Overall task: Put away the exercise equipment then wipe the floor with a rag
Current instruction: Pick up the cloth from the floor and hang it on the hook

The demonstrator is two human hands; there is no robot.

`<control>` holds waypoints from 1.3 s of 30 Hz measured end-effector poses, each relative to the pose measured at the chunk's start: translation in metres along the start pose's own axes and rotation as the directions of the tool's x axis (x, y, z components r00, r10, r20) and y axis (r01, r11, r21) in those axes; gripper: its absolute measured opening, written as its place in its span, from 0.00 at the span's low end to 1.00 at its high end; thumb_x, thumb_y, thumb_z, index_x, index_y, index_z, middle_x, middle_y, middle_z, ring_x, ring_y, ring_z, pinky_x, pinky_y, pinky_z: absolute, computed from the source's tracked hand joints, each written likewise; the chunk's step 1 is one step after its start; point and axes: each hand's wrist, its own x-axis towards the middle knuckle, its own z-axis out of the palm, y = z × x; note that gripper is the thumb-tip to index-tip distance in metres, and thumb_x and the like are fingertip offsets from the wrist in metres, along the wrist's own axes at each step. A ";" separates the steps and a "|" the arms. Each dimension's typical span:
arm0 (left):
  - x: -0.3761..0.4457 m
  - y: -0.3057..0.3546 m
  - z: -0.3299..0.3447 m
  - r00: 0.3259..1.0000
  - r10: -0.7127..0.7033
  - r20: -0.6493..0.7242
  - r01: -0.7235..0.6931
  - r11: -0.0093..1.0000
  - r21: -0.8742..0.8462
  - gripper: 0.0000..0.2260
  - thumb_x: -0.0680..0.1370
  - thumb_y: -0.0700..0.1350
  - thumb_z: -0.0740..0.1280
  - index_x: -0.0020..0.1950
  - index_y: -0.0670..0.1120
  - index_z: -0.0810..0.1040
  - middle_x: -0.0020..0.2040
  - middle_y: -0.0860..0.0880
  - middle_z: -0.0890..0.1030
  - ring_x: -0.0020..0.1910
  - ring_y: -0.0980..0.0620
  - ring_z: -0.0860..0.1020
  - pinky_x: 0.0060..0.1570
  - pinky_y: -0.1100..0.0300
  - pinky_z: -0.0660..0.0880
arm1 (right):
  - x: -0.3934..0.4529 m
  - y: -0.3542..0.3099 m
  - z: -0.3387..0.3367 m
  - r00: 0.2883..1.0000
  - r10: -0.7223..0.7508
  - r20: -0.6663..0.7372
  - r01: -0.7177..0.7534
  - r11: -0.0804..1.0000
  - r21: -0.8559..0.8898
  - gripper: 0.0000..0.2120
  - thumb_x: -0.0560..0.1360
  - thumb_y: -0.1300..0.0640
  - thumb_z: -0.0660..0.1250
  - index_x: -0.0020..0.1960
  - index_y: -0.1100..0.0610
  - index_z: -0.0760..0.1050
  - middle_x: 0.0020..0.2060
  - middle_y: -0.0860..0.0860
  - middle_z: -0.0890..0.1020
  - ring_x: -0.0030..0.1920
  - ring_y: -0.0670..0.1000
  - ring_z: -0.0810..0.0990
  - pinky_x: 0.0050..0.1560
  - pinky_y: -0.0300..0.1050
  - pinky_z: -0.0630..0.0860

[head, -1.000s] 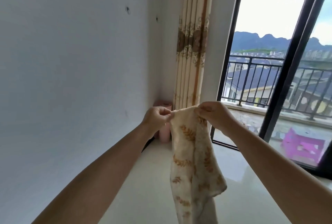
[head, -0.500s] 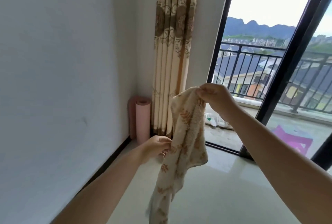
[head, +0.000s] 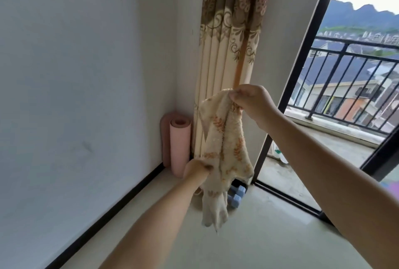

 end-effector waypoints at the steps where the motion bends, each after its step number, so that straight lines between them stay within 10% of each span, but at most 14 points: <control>1: 0.016 0.009 0.002 0.999 0.005 -0.048 -0.001 0.996 0.084 0.13 0.79 0.43 0.62 0.59 0.39 0.78 0.54 0.43 0.82 0.54 0.46 0.80 0.50 0.60 0.74 | 0.016 0.008 -0.004 1.000 0.000 -0.011 0.000 1.000 -0.014 0.08 0.77 0.59 0.64 0.46 0.61 0.80 0.30 0.51 0.74 0.32 0.49 0.71 0.35 0.39 0.70; 6: 0.098 0.011 -0.027 0.991 0.092 -0.094 -0.073 0.980 0.187 0.18 0.77 0.41 0.64 0.27 0.47 0.65 0.29 0.51 0.69 0.31 0.53 0.70 0.28 0.67 0.63 | 0.100 0.059 -0.015 0.977 0.127 -0.172 -0.128 0.992 0.010 0.09 0.76 0.62 0.62 0.51 0.61 0.81 0.31 0.49 0.74 0.31 0.45 0.71 0.36 0.38 0.72; 11: 0.158 0.015 -0.106 0.986 0.092 0.142 -0.107 0.990 0.095 0.13 0.73 0.38 0.71 0.32 0.47 0.72 0.32 0.52 0.75 0.33 0.58 0.74 0.36 0.66 0.72 | 0.175 0.099 0.019 0.959 0.225 -0.172 -0.221 0.974 0.041 0.11 0.77 0.61 0.63 0.55 0.65 0.79 0.41 0.56 0.77 0.42 0.53 0.75 0.44 0.42 0.71; 16: 0.219 0.024 -0.199 0.985 0.104 0.140 -0.087 0.989 -0.119 0.07 0.74 0.34 0.70 0.38 0.43 0.76 0.37 0.49 0.78 0.37 0.54 0.78 0.38 0.63 0.79 | 0.260 0.121 0.085 0.944 0.318 -0.091 -0.315 0.948 0.042 0.06 0.75 0.64 0.65 0.42 0.66 0.79 0.29 0.54 0.73 0.29 0.49 0.69 0.26 0.36 0.68; 23: 0.279 0.050 -0.318 0.986 0.118 -0.119 -0.142 0.964 -0.224 0.08 0.76 0.33 0.66 0.40 0.43 0.77 0.36 0.48 0.78 0.32 0.58 0.79 0.37 0.67 0.77 | 0.357 0.100 0.195 0.955 0.238 0.179 -0.158 0.914 -0.374 0.05 0.76 0.59 0.62 0.42 0.57 0.73 0.35 0.53 0.75 0.45 0.54 0.76 0.38 0.40 0.66; 26: 0.292 0.058 -0.364 0.955 0.149 -0.257 -0.195 0.967 -0.165 0.10 0.76 0.33 0.66 0.39 0.46 0.78 0.35 0.50 0.78 0.31 0.60 0.77 0.37 0.69 0.76 | 0.389 0.065 0.251 0.940 0.063 0.337 0.006 0.980 -0.200 0.05 0.77 0.60 0.63 0.51 0.58 0.76 0.45 0.54 0.77 0.51 0.52 0.77 0.47 0.39 0.68; 29: 0.303 0.060 -0.402 0.922 0.174 -0.345 -0.201 0.979 -0.044 0.08 0.75 0.32 0.67 0.42 0.44 0.80 0.34 0.52 0.78 0.31 0.62 0.77 0.37 0.71 0.75 | 0.408 0.012 0.298 0.746 -0.131 0.653 -0.098 0.948 0.302 0.12 0.78 0.64 0.61 0.61 0.59 0.73 0.60 0.56 0.78 0.62 0.54 0.75 0.54 0.38 0.69; 32: 0.309 0.061 -0.441 0.870 0.185 -0.456 -0.178 0.982 0.060 0.06 0.75 0.34 0.67 0.48 0.42 0.82 0.35 0.54 0.79 0.35 0.62 0.77 0.40 0.71 0.74 | 0.428 -0.031 0.338 0.506 -0.318 0.802 -0.153 0.882 0.446 0.09 0.78 0.60 0.62 0.55 0.50 0.74 0.52 0.48 0.81 0.56 0.47 0.77 0.64 0.45 0.68; 39: 0.303 0.079 -0.524 0.741 0.180 -0.647 -0.093 0.981 0.168 0.07 0.75 0.38 0.69 0.53 0.43 0.79 0.37 0.53 0.79 0.36 0.59 0.77 0.41 0.68 0.74 | 0.473 -0.119 0.398 0.363 -0.562 0.743 0.085 0.815 0.574 0.07 0.76 0.61 0.65 0.41 0.56 0.79 0.39 0.49 0.82 0.45 0.48 0.80 0.60 0.45 0.75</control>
